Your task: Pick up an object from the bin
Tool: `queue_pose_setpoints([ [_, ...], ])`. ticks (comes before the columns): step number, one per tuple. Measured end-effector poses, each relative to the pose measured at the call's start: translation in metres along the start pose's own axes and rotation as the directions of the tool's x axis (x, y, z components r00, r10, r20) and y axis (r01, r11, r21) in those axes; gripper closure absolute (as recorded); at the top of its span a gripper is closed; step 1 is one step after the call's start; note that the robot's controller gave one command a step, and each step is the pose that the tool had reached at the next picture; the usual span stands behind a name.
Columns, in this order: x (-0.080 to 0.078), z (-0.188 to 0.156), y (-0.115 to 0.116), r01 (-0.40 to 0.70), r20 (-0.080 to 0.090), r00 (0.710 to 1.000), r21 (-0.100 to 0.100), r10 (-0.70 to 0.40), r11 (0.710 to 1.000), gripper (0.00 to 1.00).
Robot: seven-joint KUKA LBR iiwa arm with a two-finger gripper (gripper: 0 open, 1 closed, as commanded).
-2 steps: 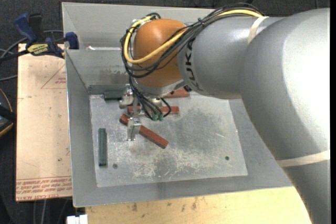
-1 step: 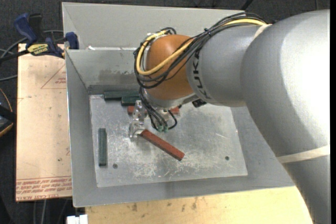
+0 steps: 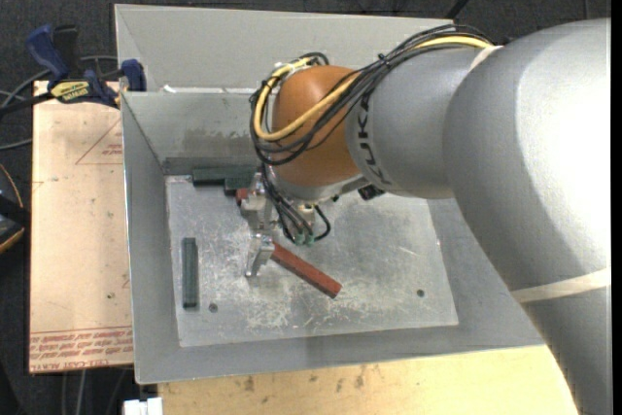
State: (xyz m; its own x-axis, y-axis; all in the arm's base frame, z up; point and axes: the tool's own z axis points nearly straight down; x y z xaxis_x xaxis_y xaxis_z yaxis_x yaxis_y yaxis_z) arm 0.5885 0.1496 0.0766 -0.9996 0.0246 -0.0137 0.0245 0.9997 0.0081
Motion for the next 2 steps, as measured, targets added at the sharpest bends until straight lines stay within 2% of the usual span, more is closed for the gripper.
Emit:
queue_pose_setpoints([
  [1,0.0,0.0,0.0,0.0,0.0,1.0,0.0,0.0,1.0,0.0],
  [2,0.027,-0.004,-0.035,-0.013,0.001,1.0,0.0,0.013,1.0,1.0],
])
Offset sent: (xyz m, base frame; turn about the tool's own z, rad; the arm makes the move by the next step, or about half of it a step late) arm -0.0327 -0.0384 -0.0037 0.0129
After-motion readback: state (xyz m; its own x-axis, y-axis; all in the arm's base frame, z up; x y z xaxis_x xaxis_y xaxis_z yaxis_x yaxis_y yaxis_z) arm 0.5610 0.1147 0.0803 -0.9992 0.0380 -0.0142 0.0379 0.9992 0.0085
